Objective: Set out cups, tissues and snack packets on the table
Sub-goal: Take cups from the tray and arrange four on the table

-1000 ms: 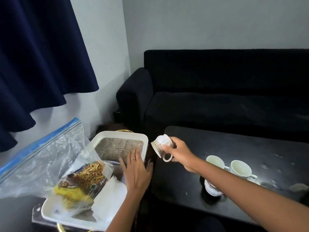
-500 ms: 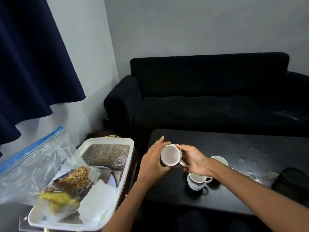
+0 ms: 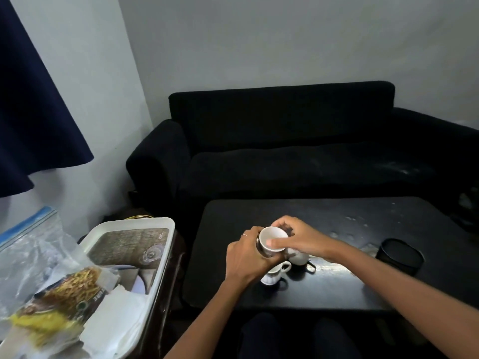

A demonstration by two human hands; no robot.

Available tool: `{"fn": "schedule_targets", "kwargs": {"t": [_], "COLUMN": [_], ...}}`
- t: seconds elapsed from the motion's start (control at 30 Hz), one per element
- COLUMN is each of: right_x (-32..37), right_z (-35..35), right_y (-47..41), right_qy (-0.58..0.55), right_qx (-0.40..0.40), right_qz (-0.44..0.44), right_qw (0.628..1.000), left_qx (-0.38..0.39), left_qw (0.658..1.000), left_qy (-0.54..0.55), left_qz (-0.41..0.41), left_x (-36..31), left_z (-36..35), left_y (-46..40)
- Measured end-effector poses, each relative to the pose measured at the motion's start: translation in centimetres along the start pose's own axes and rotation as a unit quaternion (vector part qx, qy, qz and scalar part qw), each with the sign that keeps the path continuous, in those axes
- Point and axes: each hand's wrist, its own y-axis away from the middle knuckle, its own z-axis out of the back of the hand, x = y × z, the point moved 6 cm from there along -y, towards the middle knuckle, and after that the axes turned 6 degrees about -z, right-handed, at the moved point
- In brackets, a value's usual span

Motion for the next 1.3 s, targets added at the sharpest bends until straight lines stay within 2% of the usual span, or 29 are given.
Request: {"fn": "schedule_targets", "kwargs": {"t": [0.07, 0.17, 0.27, 0.37, 0.53, 0.77, 0.9, 1.13, 1.3], "right_x": [-0.3, -0.9, -2.2, -3.9, -7.5, -10.9, -11.7, -13.1, -12.6], "right_z": [0.5, 1.6, 2.7, 3.2, 3.0, 1.8, 1.4, 0.5, 0.8], "right_y": [0.7, 1.1, 1.2, 1.2, 0.5, -0.1, -0.5, -0.9, -1.0], "right_qy": [0.055, 0.127, 0.165, 0.195, 0.266, 0.255, 0.235, 0.214, 0.32], "right_qx": [0.001, -0.058, -0.102, -0.121, -0.11, -0.112, -0.131, -0.107, -0.129], "right_qz": [0.004, 0.015, 0.009, -0.003, -0.043, -0.086, -0.093, -0.095, -0.096], "right_qw": [0.998, 0.99, 0.981, 0.973, 0.957, 0.957, 0.959, 0.966, 0.934], "left_qx": [0.009, 0.029, 0.075, 0.121, 0.158, 0.206, 0.208, 0.187, 0.127], "left_qw": [1.0, 0.999, 0.995, 0.992, 0.986, 0.975, 0.976, 0.981, 0.992], "left_qy": [-0.012, 0.001, 0.051, 0.032, -0.036, -0.063, -0.059, -0.04, -0.016], "left_qz": [0.007, 0.025, 0.044, 0.028, 0.039, 0.044, 0.038, 0.026, 0.007], "left_x": [-0.6, -1.2, -1.3, -1.0, 1.1, 3.3, 3.7, 4.3, 4.3], "left_z": [-0.9, -2.4, -4.3, -5.7, -6.7, -7.8, -8.2, -8.2, -7.7], "left_y": [-0.2, -0.3, -0.1, 0.1, 0.6, 2.2, 2.4, 2.3, 2.0]}}
